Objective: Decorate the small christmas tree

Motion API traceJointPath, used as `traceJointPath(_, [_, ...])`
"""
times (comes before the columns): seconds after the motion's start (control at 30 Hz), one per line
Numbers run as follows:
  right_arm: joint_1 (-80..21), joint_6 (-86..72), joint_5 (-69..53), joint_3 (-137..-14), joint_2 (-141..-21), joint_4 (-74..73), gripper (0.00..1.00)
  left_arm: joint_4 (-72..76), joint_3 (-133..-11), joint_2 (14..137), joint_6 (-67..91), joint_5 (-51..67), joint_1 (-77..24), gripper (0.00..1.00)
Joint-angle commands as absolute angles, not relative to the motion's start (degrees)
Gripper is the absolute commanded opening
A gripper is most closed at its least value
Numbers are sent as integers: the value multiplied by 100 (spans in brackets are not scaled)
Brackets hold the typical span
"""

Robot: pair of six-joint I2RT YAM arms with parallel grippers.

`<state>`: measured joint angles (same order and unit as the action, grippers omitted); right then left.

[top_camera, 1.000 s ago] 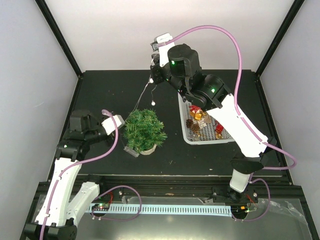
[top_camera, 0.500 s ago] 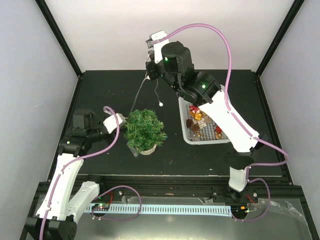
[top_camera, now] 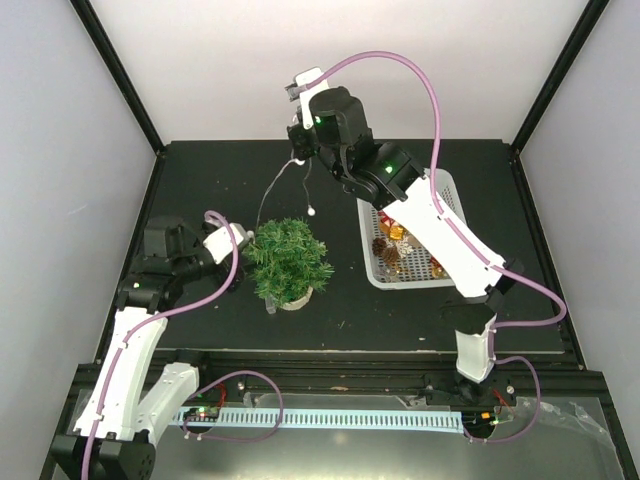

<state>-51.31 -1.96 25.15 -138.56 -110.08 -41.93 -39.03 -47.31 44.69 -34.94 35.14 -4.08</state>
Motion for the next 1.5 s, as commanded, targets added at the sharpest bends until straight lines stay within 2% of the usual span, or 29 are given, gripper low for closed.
traceJointPath(0.0, [-4911, -298, 2689, -13567, -10844, -4099, 1, -3770, -4745, 4413, -3614, 3288, -289, 99])
traceJointPath(0.8, [-4676, -628, 3160, -10901, -9332, -3752, 1, -4006, -5247, 4530, -3430, 3285, -129, 99])
traceJointPath(1.17, [-4679, -845, 3407, -10273, -9247, -4098, 1, -4215, -5624, 4758, -3195, 3859, 201, 99])
traceJointPath(1.47, [-4692, -1154, 3103, -9023, -8651, -4051, 1, -4351, -5852, 4981, -3068, 4341, 606, 99])
